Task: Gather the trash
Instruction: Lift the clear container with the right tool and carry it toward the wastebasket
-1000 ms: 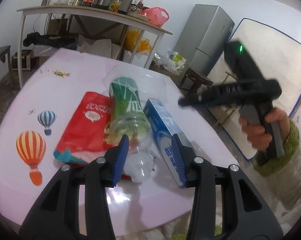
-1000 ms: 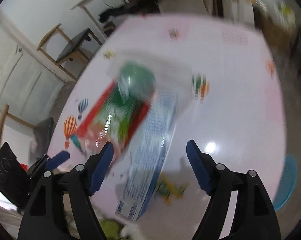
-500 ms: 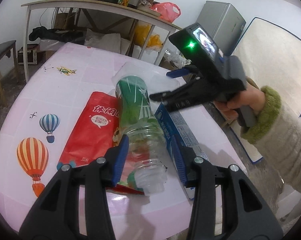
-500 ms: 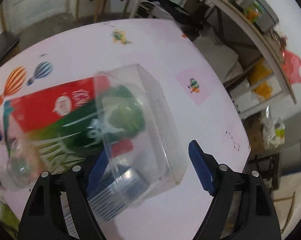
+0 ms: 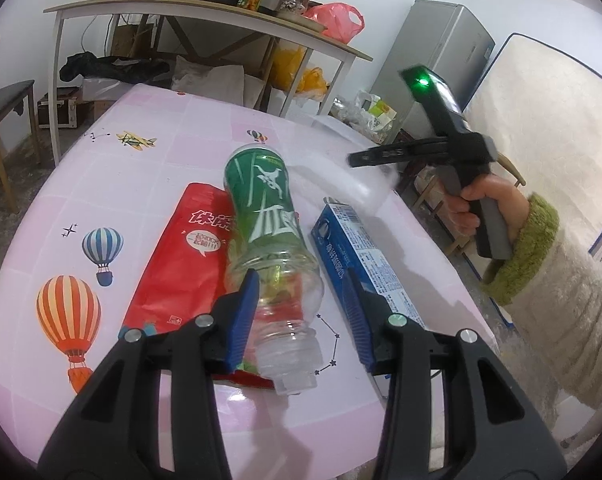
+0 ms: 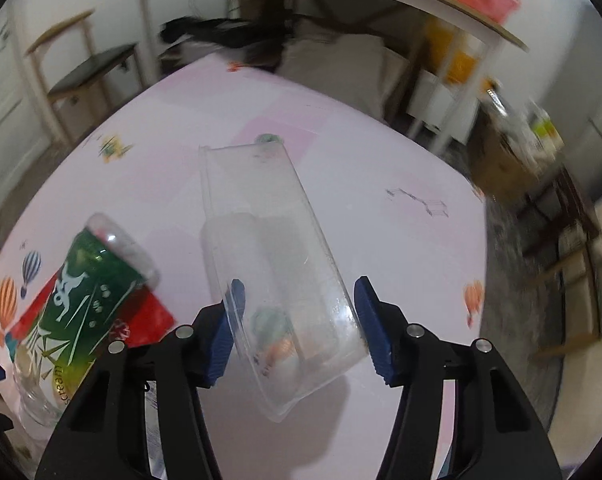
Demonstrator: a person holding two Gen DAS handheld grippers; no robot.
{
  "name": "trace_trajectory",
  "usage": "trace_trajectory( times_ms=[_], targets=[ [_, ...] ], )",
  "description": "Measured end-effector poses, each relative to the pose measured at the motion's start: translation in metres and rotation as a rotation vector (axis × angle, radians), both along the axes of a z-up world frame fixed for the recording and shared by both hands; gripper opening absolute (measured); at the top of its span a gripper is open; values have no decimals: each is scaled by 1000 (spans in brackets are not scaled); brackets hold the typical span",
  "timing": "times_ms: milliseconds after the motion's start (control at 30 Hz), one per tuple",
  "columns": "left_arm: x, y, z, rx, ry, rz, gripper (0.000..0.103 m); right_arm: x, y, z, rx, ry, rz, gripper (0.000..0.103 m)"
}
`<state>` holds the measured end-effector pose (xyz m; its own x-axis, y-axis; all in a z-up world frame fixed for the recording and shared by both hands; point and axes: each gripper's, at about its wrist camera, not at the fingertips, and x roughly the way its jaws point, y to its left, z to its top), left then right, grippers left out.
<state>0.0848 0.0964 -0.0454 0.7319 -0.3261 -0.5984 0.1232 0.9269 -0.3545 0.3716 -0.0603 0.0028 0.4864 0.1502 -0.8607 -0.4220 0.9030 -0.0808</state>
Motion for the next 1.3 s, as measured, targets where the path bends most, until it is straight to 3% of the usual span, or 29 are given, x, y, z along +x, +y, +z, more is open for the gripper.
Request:
trace_trajectory(
  times_ms=[167,333,467,667,833,933,1067,1300],
  targets=[
    [-1,0,0,0,3,6,41,-18,-32,7,-7,-27,-78,55],
    [-3,-2,0,-1,4,3,41,-69,-50,10,-110,-76,-74,55],
    [-5,-5,0,9,3,0,41,-106,-73,12,-74,-42,-118,55],
    [-11,-8,3,33,-3,3,41,-164,-82,17,-91,-70,-117,55],
    [-21,-8,10,40,-20,17,41,-179,-107,16,105,29,-179,54],
    [-33,-8,18,42,-42,6,41,-177,-136,7,298,133,-273,54],
    [-52,-13,25,24,-65,-48,41,-173,-185,-31,578,326,-452,54],
    [-67,-35,18,7,-30,-141,41,-184,-190,-55,569,366,-499,57]
  ],
)
